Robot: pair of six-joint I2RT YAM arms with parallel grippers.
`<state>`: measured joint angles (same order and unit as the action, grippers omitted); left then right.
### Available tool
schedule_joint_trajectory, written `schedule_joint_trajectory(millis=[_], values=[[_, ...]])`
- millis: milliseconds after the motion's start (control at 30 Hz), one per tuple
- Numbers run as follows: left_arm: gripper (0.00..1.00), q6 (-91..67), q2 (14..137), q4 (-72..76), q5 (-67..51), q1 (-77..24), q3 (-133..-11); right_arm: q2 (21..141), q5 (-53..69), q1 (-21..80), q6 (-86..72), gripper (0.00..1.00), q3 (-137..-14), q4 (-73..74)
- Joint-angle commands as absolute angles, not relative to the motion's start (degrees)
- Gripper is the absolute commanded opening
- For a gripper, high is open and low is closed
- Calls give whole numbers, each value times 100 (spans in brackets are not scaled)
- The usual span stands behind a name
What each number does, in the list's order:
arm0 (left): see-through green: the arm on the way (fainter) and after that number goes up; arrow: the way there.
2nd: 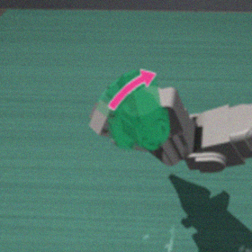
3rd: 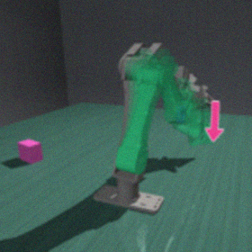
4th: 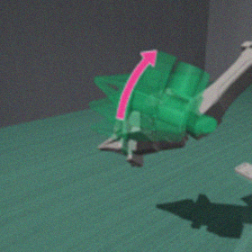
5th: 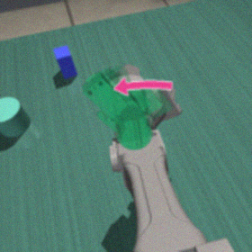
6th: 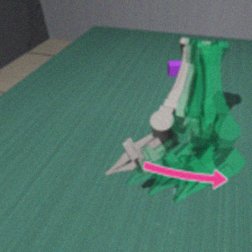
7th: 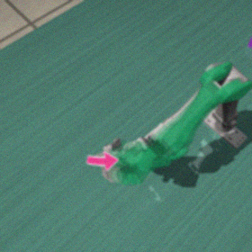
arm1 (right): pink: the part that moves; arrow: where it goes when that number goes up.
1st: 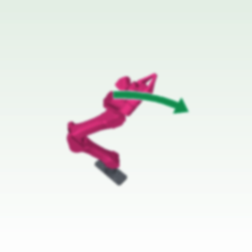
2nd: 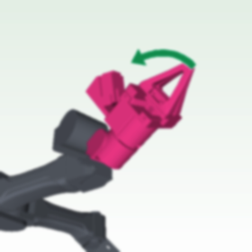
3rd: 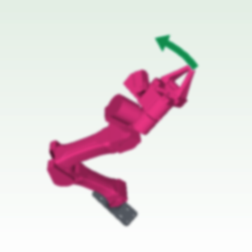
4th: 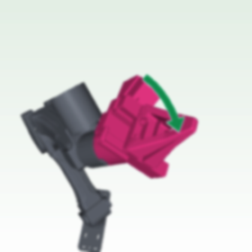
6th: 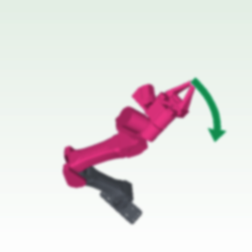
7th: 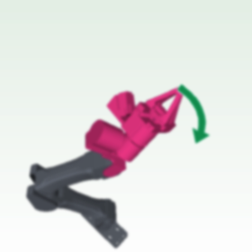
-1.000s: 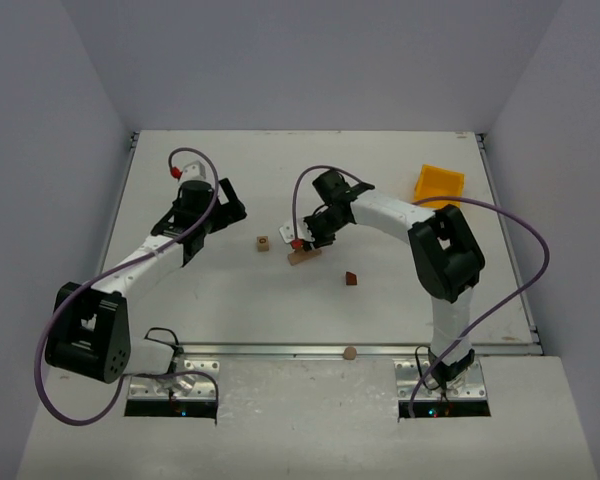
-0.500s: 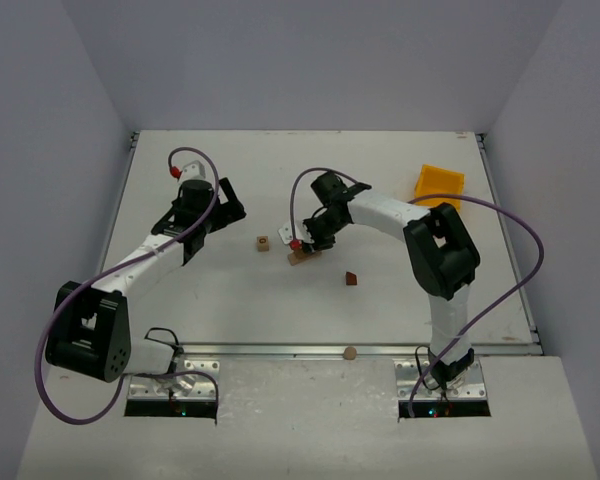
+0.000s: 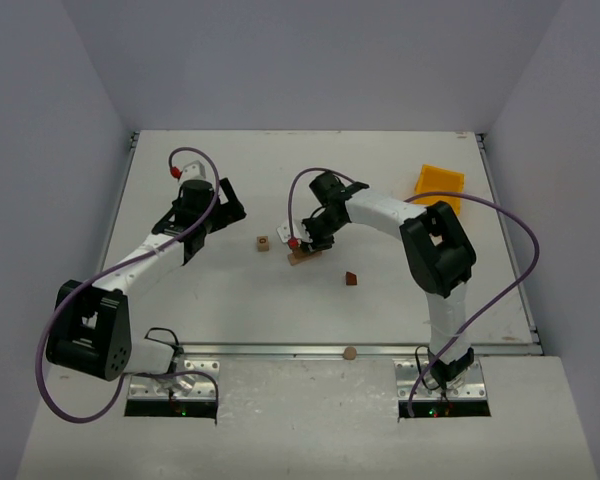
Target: Build the wood block tower
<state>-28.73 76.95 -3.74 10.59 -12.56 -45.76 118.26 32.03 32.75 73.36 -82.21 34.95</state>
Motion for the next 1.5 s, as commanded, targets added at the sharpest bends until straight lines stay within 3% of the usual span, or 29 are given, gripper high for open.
schedule_joint_trajectory(millis=[0,900,1467], values=[[100,-2821,7673,-255,1118,-1230,-4799,11856,3349,3287,7311,27,-8455,3575],[100,-2826,7717,-264,1138,-1230,-4803,12063,2945,3371,7172,38,-8438,3393],[100,-2812,7717,-256,1063,-1230,-4790,11987,2747,3444,7102,59,-8374,3229]])
